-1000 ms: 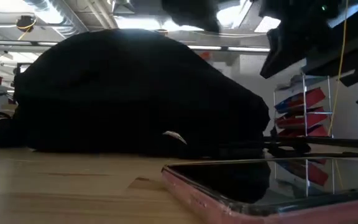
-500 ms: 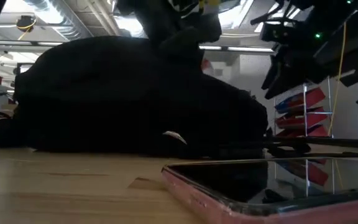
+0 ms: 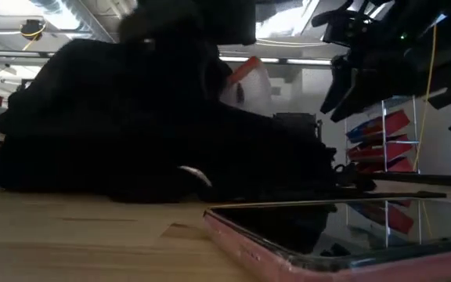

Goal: Unpack backpack
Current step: Close the black backpack

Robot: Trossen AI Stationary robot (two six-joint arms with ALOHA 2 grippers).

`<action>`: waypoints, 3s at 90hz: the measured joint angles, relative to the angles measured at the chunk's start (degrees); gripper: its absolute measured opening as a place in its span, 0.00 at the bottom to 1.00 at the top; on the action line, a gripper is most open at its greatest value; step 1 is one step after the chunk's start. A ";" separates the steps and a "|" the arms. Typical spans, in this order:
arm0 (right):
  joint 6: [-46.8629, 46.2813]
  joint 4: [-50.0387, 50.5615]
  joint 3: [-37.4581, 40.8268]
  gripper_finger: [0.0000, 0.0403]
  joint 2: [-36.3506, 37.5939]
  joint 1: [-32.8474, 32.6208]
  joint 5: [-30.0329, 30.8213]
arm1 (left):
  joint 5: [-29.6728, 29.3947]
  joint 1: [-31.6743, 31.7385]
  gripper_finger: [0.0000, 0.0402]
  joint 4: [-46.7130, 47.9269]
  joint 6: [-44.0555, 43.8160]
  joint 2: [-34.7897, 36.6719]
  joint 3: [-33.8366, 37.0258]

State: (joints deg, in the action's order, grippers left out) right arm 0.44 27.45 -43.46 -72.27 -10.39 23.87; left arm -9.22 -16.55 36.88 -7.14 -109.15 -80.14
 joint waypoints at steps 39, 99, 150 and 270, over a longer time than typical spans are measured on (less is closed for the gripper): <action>6.22 -12.05 0.04 0.66 -12.04 -0.04 -6.20 | -0.08 -4.14 0.69 0.59 0.61 0.01 0.04; 5.98 -14.47 0.00 0.11 -17.56 0.70 -13.22 | -11.90 -4.23 0.69 -6.75 -0.95 0.12 -0.24; 3.68 -5.35 0.11 0.06 -3.52 -2.52 -13.48 | -18.72 1.21 0.68 -25.47 7.34 2.26 -0.55; 1.41 -3.70 0.07 0.08 -3.48 -3.45 -15.43 | 0.86 10.83 0.17 -30.46 16.56 -0.01 0.00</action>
State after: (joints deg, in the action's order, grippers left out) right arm 1.85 23.75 -43.40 -75.75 -13.85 8.44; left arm -8.37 -5.72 6.42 9.42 -109.16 -80.14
